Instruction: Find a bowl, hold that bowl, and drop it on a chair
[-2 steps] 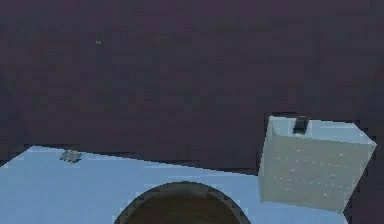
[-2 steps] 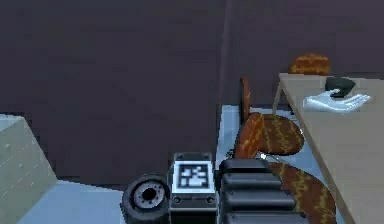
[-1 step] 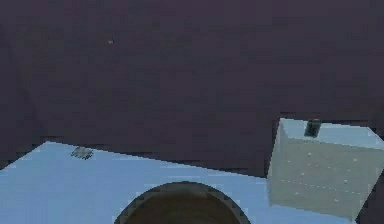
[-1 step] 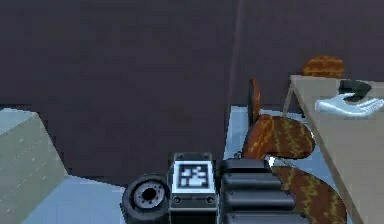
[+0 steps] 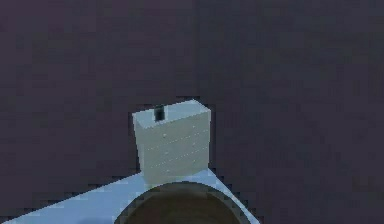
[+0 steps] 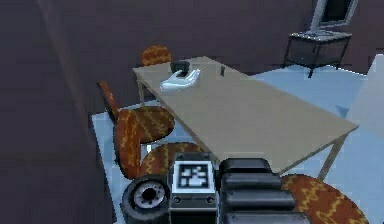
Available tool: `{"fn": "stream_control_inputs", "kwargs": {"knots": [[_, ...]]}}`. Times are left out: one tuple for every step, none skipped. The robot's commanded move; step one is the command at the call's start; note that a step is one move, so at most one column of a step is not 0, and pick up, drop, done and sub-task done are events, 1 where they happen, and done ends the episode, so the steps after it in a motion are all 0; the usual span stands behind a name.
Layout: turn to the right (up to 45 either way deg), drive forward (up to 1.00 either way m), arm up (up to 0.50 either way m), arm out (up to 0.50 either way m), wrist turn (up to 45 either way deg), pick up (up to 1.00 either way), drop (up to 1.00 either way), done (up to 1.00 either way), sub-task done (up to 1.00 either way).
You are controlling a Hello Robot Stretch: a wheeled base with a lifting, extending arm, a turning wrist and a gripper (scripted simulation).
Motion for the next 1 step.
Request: {"fn": "stream_control_inputs", "kwargs": {"knots": [[6.0,0.0,0.0,0.0,0.0,0.0,0.0,0.0,0.0]]}}
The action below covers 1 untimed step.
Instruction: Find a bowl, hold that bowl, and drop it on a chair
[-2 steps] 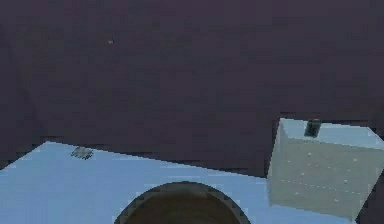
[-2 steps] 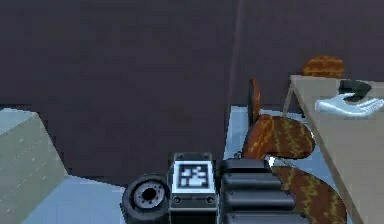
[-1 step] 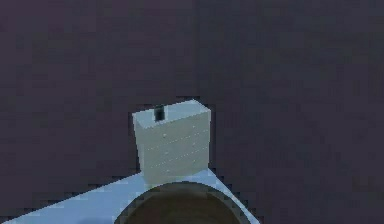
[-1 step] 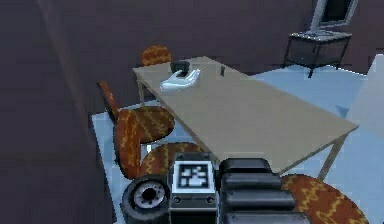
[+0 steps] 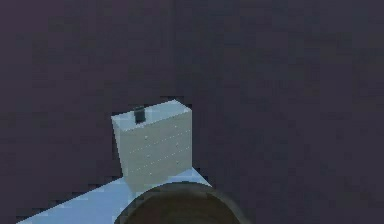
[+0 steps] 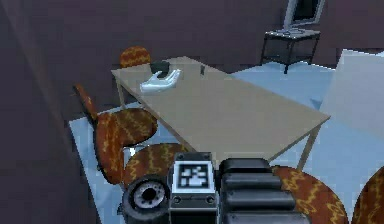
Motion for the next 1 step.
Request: {"fn": "stream_control_inputs", "kwargs": {"knots": [[0.0,0.0,0.0,0.48,0.0,0.0,0.0,0.0,0.0]]}}
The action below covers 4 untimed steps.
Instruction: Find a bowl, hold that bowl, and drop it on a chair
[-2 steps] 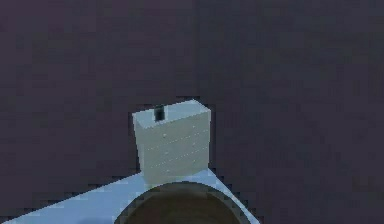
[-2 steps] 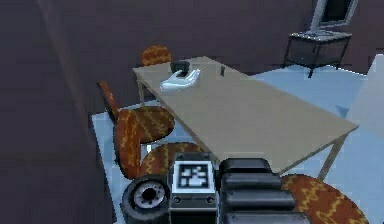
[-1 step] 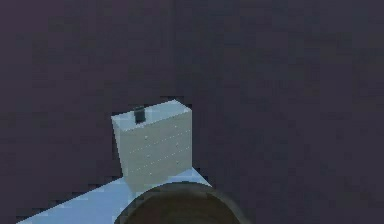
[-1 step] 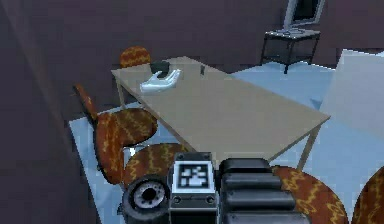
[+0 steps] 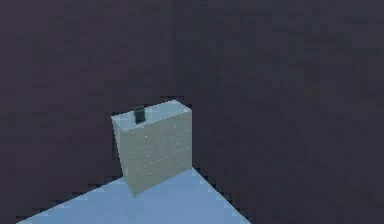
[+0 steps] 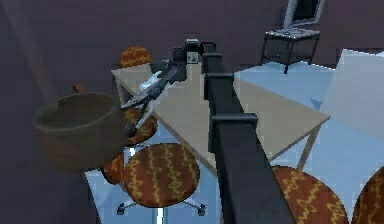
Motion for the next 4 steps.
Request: {"fn": "stream_control_inputs", "kwargs": {"knots": [[0.0,0.0,0.0,0.0,45.0,0.0,0.0,0.0,0.0],[0.0,0.0,0.0,0.0,45.0,0.0,0.0,0.0,0.0],[0.0,0.0,-0.38,0.0,0.0,0.0,0.0,0.0,0.0],[0.0,0.0,-0.32,0.0,0.0,0.0,0.0,0.0,0.0]]}}
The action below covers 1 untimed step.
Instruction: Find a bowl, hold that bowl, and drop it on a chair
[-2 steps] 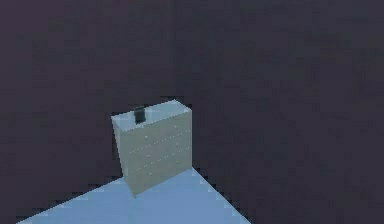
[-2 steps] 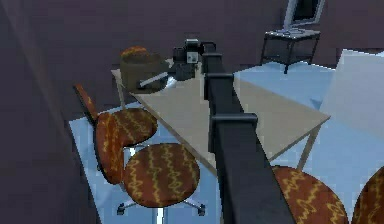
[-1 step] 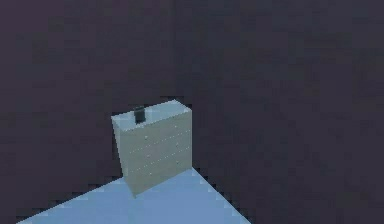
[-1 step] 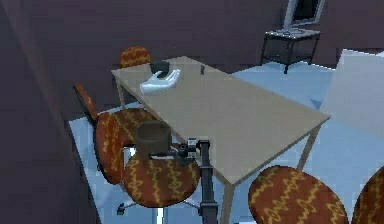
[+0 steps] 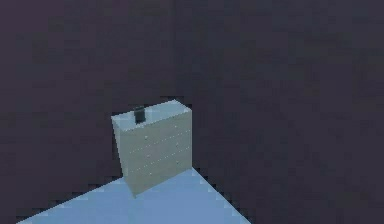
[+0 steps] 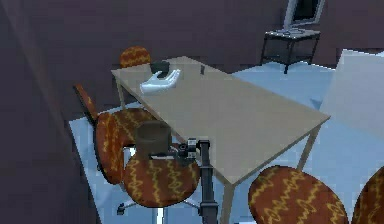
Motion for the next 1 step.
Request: {"fn": "stream_control_inputs", "kwargs": {"knots": [[0.0,0.0,0.0,0.0,0.0,0.0,1.0,0.0,0.0]]}}
